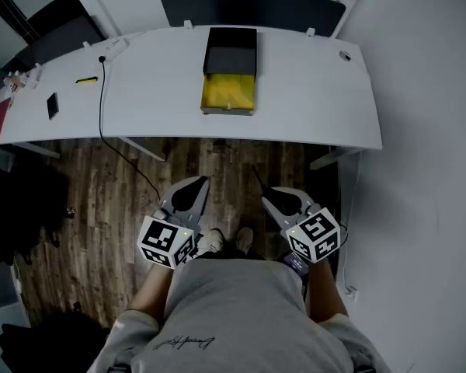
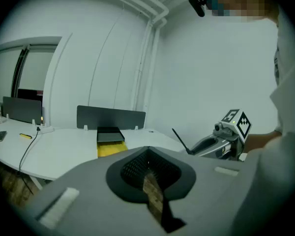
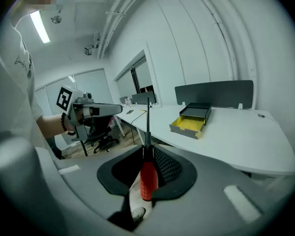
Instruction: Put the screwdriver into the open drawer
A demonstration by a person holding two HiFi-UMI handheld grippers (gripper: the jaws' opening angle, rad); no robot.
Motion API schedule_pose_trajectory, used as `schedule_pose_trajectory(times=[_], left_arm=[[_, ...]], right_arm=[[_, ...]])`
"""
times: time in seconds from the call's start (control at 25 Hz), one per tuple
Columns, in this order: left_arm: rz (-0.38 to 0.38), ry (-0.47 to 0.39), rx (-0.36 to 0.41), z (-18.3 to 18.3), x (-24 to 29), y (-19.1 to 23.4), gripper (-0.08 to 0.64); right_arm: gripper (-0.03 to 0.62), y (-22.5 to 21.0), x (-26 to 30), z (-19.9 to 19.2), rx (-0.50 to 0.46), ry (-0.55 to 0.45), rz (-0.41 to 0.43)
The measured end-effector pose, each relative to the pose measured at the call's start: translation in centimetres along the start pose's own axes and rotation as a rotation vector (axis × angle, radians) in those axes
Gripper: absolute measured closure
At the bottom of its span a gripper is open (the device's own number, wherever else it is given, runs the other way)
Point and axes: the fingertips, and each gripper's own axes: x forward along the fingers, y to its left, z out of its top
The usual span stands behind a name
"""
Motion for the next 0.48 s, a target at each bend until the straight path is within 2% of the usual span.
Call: schedule_pose_trajectory(times=[0.32,0.48], left_arm=[[-0.016,-0.003,-0.008,-1.2,-2.2,-1.5,0.558],[-0.008,-0.015,-0.006,-0.9,-2.8,-1.8,0.558]], right_arm=[[0.506,1.5,-0.9,-0.9,-0.015,0.0,-0.016],[0.505,1.9,-1.2,-0.8,0.003,-0.01,0.008]])
